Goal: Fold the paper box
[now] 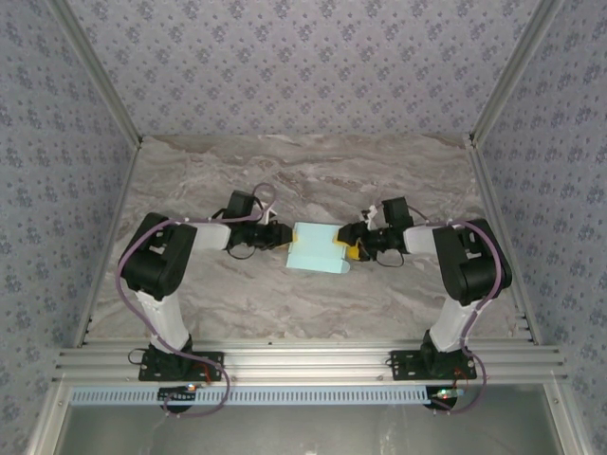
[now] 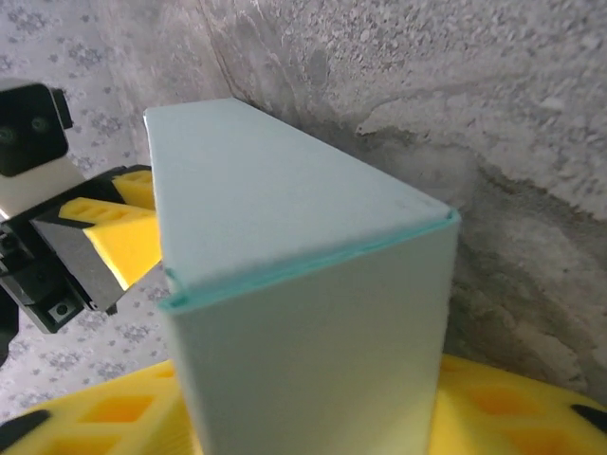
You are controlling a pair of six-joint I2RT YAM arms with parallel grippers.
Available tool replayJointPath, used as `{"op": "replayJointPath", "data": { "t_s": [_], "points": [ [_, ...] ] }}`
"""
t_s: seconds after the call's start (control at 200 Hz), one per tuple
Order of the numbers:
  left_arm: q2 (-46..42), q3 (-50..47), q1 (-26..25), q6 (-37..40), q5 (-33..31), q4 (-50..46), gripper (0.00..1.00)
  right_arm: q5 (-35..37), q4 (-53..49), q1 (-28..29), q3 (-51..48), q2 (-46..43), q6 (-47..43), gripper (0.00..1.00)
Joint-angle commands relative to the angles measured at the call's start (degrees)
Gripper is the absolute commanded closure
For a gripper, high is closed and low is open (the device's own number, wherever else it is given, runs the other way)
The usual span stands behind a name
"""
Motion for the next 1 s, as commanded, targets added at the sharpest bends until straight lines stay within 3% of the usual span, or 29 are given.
{"op": "replayJointPath", "data": {
  "t_s": [0.0, 0.055, 0.105, 0.16, 0.295, 0.395, 0.41, 0.425, 0.45, 0.49, 0.55, 0.655, 0.76, 0.869, 0.994],
  "points": [
    [0.36, -3.25, -0.14, -3.06, -8.01, -6.37, 0.71, -0.63, 2.92, 0.92, -0.43, -0.37, 5.29, 0.54],
    [-4.19, -4.36, -0.18, -5.18, -8.67, -3.96, 0.69, -0.38, 2.37, 0.84, -0.81, -1.73, 7.00, 0.52],
    [-9.01, -3.87, -0.27, -5.20, -10.36, -5.25, 0.61, -0.31, 1.55, 0.66, -1.02, -3.22, 8.28, 0.53],
    [-13.87, -2.30, -0.22, -3.62, -12.69, -8.16, 0.51, -0.87, 0.98, 0.51, -1.13, -5.03, 9.73, 0.53],
    [-23.86, 0.17, -0.31, 3.53, -15.98, -9.79, 0.38, -0.43, -7.39, -0.08, 0.55, -9.95, 10.99, 0.54],
    [-31.63, -3.52, -2.09, 11.23, -23.53, -3.10, 0.24, -1.37, -13.16, -0.72, 1.69, -12.19, 11.68, 0.55],
    [-32.94, -5.12, -2.62, 12.59, -25.48, -0.44, 0.19, -1.47, -14.10, -0.88, 1.76, -12.44, 11.69, 0.55],
    [-34.33, -6.66, -3.32, 14.80, -27.01, 2.90, 0.06, -1.55, -14.82, -0.96, 1.99, -12.62, 11.72, 0.55],
    [-36.26, -10.76, -4.99, 19.35, -29.27, 9.78, 0.01, -1.80, -15.90, -1.17, 2.11, -12.88, 11.89, 0.55],
    [-38.15, -17.26, -7.68, 27.40, -31.07, 22.20, 0.01, -2.32, -16.61, -1.47, 2.12, -13.30, 12.10, 0.56],
    [-36.94, -22.97, -10.05, 38.41, -27.74, 35.30, 0.01, -3.26, -17.63, -2.10, 2.23, -13.44, 12.36, 0.56],
    [-33.58, -22.29, -12.63, 50.77, -20.85, 32.68, 0.01, -5.39, -18.00, -3.89, 1.68, -13.23, 13.52, 0.56],
    [-31.13, -25.71, -15.11, 62.29, -13.89, 36.33, 0.01, -7.31, -21.75, -5.73, 2.08, -13.25, 12.18, 0.57],
    [-29.11, -22.98, -21.22, 73.48, -18.94, 24.55, 0.01, -8.39, -26.87, -7.19, 2.96, -13.36, 8.83, 0.57],
    [-23.77, -24.12, -25.85, 75.45, -33.05, 35.41, 0.01, -9.25, -28.57, -8.46, 2.73, -13.36, 7.96, 0.57]
  ]
}}
